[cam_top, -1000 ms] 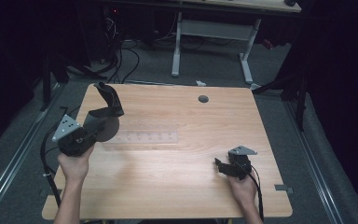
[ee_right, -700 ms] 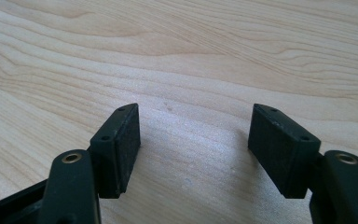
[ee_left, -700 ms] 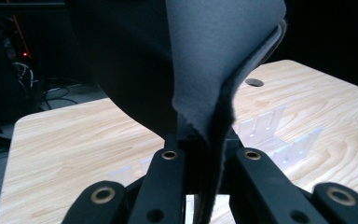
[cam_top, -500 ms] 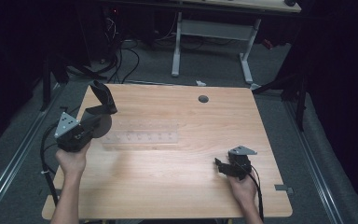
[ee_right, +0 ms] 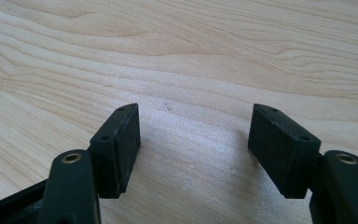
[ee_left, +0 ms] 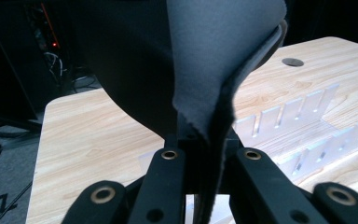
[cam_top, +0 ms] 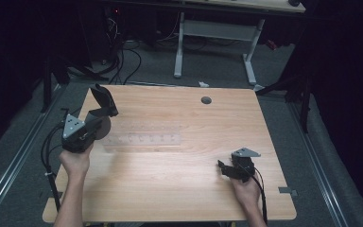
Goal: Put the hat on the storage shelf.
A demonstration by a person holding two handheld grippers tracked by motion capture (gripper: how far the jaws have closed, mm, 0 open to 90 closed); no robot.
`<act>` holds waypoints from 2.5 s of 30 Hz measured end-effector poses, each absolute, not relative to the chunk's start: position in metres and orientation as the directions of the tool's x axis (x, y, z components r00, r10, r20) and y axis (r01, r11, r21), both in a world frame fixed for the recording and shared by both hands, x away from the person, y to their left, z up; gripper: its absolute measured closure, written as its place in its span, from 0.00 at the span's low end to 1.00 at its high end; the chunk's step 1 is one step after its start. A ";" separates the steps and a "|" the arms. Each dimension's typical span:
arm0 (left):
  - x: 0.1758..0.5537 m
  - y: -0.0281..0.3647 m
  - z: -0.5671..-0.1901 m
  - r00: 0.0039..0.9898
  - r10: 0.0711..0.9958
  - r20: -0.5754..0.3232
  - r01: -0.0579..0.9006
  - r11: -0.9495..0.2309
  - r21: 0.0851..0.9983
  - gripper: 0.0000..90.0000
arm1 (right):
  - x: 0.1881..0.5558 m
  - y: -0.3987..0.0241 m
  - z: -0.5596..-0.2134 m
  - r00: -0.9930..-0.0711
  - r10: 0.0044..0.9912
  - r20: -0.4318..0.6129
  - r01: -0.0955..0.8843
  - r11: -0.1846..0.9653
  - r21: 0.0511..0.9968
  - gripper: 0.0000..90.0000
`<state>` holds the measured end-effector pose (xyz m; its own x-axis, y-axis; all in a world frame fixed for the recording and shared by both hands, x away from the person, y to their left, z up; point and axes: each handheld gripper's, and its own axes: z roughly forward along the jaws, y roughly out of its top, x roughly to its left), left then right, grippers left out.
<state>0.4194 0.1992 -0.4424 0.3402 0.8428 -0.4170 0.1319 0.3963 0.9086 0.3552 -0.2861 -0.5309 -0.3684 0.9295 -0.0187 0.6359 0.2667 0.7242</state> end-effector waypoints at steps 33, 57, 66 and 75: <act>0.433 0.187 -0.456 0.291 0.860 -0.420 0.113 0.405 0.907 0.96 | 0.355 -0.286 -0.531 -0.369 0.929 -0.018 0.637 0.267 0.723 0.38; 0.435 0.190 -0.478 0.274 0.846 -0.458 0.167 0.427 0.889 0.95 | 0.355 -0.286 -0.531 -0.370 0.929 -0.020 0.635 0.269 0.724 0.38; 0.434 0.199 -0.478 0.231 0.847 -0.480 0.223 0.434 0.873 0.86 | 0.355 -0.286 -0.531 -0.370 0.929 -0.019 0.636 0.268 0.724 0.38; 0.428 0.205 -0.472 0.198 0.842 -0.501 0.252 0.450 0.856 0.50 | 0.355 -0.286 -0.531 -0.370 0.929 -0.017 0.637 0.267 0.723 0.37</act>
<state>0.4282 0.2051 -0.4723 0.1982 0.8422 -0.5014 0.2523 0.4505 0.8564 0.3546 -0.2859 -0.5309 -0.3703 0.9288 -0.0174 0.6365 0.2673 0.7235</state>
